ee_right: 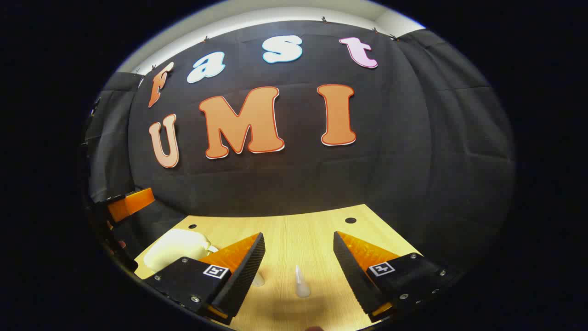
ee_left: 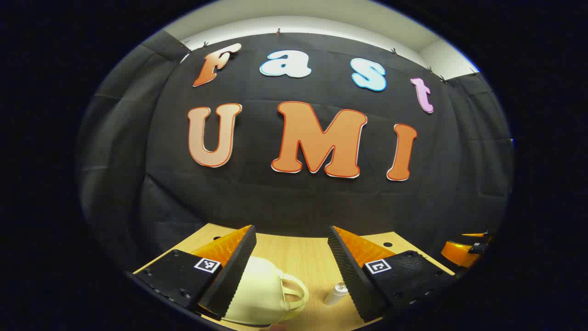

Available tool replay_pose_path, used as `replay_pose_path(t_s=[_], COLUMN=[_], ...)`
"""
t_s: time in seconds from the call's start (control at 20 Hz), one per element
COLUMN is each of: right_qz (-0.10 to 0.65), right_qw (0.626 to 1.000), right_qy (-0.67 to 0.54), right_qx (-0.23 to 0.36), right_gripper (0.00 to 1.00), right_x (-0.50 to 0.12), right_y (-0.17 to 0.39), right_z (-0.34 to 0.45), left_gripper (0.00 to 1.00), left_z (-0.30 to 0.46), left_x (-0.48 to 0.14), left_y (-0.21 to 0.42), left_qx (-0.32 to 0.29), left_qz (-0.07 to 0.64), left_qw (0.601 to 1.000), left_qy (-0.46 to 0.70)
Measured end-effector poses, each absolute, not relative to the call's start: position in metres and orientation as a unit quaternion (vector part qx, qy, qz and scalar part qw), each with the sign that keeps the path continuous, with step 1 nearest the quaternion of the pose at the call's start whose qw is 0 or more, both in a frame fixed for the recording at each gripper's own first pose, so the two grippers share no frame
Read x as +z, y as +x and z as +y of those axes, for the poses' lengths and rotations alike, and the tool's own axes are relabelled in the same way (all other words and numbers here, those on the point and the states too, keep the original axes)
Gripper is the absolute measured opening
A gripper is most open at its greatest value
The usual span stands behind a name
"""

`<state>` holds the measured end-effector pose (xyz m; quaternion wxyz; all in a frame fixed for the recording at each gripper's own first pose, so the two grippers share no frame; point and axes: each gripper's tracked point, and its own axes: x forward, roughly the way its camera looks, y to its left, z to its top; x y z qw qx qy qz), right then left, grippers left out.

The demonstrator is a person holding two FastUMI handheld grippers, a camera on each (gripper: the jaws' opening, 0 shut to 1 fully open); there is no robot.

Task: First open the suitcase, pack the skin care products into it, and then close the suitcase.

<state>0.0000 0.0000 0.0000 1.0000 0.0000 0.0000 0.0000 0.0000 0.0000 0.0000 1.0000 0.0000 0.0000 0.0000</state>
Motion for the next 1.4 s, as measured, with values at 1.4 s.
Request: replay_pose_path(t_s=[1.4], right_qz=[-0.002], right_qw=[0.999], right_qy=[-0.048], right_qx=[0.01], right_gripper=[0.95], right_x=[-0.026], right_y=[0.011], right_z=[0.011], left_gripper=[0.98], left_z=[0.01], left_x=[-0.032], left_y=[-0.022], left_qx=[0.0], left_qz=[0.005], left_qw=[0.99], left_qy=[0.142])
